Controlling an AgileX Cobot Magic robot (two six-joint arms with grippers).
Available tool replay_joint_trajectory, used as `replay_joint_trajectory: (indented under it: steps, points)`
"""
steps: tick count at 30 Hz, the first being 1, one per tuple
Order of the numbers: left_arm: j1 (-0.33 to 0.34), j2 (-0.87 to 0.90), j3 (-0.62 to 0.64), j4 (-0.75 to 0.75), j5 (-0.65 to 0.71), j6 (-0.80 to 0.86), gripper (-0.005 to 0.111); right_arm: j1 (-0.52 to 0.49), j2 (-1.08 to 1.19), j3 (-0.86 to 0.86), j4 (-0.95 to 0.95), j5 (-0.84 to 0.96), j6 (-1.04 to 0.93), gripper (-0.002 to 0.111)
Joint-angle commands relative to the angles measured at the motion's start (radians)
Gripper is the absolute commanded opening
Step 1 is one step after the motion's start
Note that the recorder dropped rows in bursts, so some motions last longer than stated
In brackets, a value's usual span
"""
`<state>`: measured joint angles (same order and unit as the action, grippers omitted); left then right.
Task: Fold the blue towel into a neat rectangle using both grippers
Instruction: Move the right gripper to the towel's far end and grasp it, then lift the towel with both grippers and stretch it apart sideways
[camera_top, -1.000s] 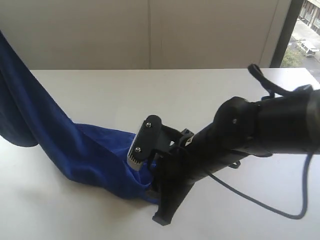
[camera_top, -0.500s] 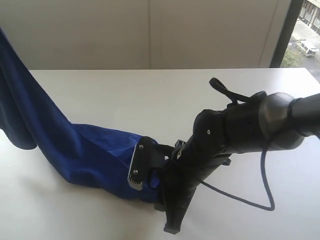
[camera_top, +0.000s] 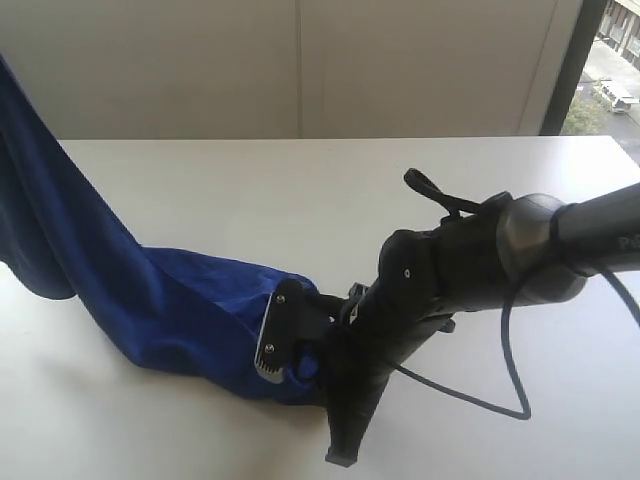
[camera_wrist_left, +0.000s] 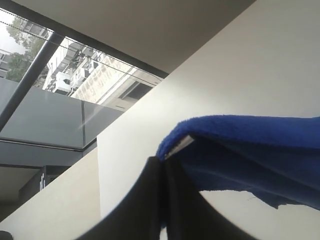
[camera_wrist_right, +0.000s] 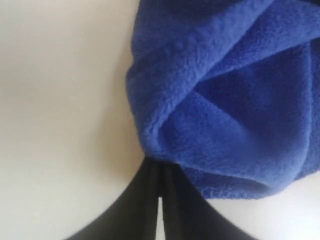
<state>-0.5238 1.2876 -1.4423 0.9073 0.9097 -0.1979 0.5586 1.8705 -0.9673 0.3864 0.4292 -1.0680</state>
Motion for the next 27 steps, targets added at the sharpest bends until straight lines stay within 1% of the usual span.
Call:
replay_joint_trajectory:
  steps: [1, 6, 12, 14, 17, 18, 19, 20, 22, 24, 26, 27]
  points:
    - [0.004, -0.012, -0.002, 0.004, 0.016, 0.017, 0.0, 0.004, -0.055, 0.002, -0.14, 0.062, 0.095, 0.0]
    - [0.004, -0.012, -0.002, 0.002, 0.027, 0.019, 0.0, -0.003, -0.171, 0.002, -0.362, 0.121, 0.299, 0.0]
    - [0.004, -0.012, -0.002, -0.017, 0.036, 0.066, 0.0, -0.012, -0.391, 0.002, -0.744, 0.26, 0.685, 0.0]
    - [0.004, -0.012, -0.002, -0.028, 0.052, 0.096, 0.0, -0.012, -0.476, 0.002, -0.908, 0.318, 0.853, 0.0]
    - [0.004, -0.02, -0.002, -0.078, 0.055, 0.148, 0.0, -0.012, -0.594, -0.002, -1.08, 0.389, 1.018, 0.0]
    - [0.004, -0.024, -0.002, -0.102, 0.053, 0.172, 0.0, -0.012, -0.625, -0.002, -1.103, 0.397, 1.046, 0.0]
    - [0.004, -0.04, -0.002, -0.184, 0.039, 0.232, 0.0, -0.012, -0.686, -0.011, -1.138, 0.418, 1.095, 0.0]
    - [0.002, -0.049, -0.002, -0.225, 0.032, 0.253, 0.0, -0.012, -0.713, -0.022, -1.145, 0.434, 1.104, 0.0]
    - [0.002, -0.07, -0.002, -0.275, 0.028, 0.283, 0.0, -0.012, -0.752, -0.05, -1.15, 0.472, 1.109, 0.0]
    - [0.002, -0.118, -0.002, -0.282, 0.028, 0.285, 0.0, -0.012, -0.809, -0.101, -1.154, 0.533, 1.118, 0.0]
    - [0.002, -0.183, -0.002, -0.333, 0.023, 0.317, 0.0, -0.012, -0.848, -0.143, -1.157, 0.582, 1.118, 0.0]
    - [0.002, -0.222, -0.002, -0.389, 0.049, 0.358, 0.0, -0.012, -0.87, -0.163, -1.157, 0.608, 1.118, 0.0]
